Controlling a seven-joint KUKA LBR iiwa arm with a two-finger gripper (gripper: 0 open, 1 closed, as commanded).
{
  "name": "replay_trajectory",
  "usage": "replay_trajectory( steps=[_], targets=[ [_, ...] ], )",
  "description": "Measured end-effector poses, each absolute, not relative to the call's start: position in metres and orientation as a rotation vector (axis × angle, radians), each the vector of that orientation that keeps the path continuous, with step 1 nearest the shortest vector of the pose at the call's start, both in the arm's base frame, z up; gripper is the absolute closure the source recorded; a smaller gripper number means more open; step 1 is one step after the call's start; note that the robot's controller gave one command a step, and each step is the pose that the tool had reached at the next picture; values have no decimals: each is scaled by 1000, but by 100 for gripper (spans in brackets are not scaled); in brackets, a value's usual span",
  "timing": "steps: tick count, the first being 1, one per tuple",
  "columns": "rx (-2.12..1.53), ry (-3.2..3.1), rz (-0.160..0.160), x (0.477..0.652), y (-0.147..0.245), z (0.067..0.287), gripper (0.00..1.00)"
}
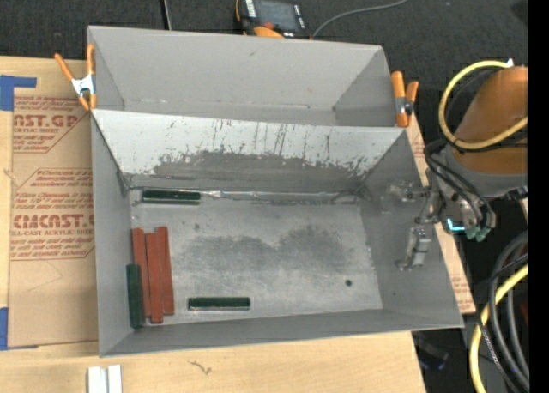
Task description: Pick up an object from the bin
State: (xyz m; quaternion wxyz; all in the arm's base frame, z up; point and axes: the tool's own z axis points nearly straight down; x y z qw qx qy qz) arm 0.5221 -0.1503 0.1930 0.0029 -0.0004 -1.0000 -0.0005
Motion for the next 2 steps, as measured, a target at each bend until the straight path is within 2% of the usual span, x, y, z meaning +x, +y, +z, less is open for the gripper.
replay_trajectory(
  steps=[1, 2],
  targets=[
    [430, -3106, -6, 493, -92, 84, 0],
    [569, -3103, 5, 488, -154, 72, 0]
  ],
)
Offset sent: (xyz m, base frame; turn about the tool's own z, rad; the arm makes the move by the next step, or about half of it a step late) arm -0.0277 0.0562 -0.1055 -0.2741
